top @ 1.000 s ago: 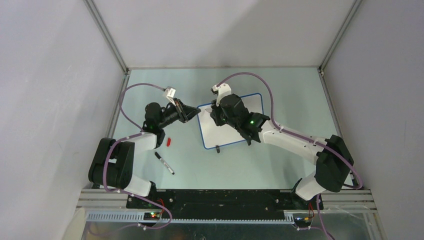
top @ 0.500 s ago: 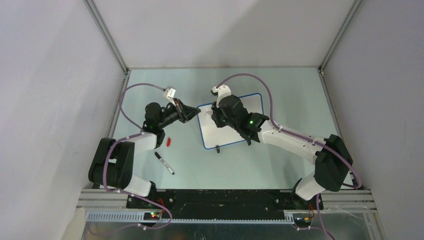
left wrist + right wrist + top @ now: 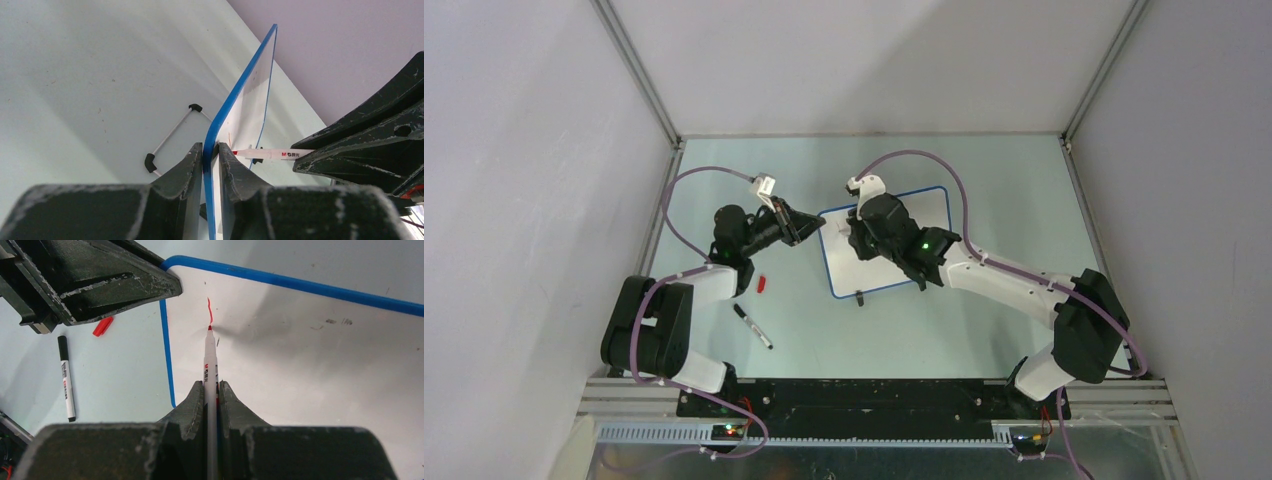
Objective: Write a sentence on the whiteboard
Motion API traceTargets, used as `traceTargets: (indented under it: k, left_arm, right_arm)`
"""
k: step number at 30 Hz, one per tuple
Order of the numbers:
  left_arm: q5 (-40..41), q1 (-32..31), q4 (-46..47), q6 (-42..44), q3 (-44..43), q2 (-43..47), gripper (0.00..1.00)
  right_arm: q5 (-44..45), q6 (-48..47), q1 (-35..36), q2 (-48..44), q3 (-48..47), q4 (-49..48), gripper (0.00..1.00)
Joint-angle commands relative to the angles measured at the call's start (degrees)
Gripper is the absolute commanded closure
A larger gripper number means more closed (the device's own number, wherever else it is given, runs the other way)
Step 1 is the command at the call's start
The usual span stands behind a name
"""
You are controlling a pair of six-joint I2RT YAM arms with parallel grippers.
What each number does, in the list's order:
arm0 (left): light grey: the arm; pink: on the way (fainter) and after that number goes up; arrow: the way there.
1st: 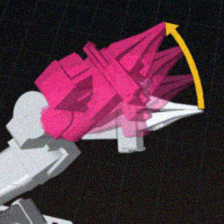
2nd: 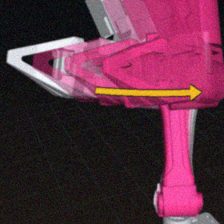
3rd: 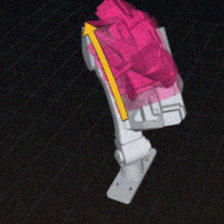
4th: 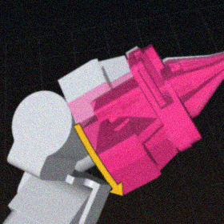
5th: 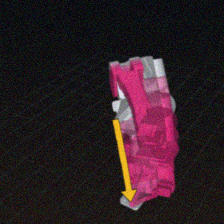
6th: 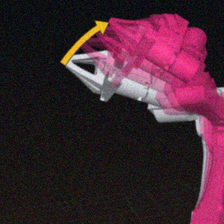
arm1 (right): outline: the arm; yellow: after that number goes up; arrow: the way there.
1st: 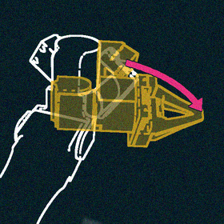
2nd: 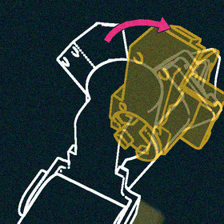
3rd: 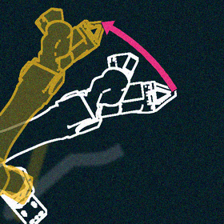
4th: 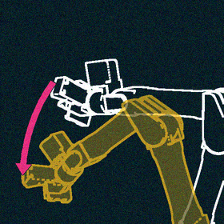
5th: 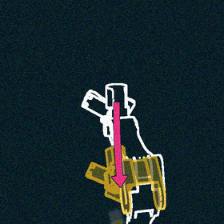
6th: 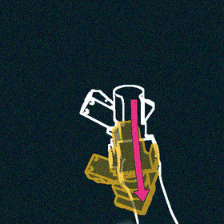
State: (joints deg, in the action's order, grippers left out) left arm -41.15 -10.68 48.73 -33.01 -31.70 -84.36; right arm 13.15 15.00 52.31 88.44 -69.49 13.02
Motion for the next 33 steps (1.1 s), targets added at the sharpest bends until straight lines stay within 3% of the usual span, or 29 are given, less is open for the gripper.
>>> traceTargets:
  k: [1, 33]
  left_arm:
    - [-0.6, 0.3, 0.1, 0.9, -0.1, 1.5, 0.78]
    - [-0.6, 0.2, 0.5, 0.8, -0.1, 1.2, 0.78]
  right_arm:
    - [1.1, 1.1, 0.5, -1.1, 0.5, 0.1, 1.00]
    - [-1.7, -1.8, -1.5, -0.5, -3.7, -3.6, 1.00]
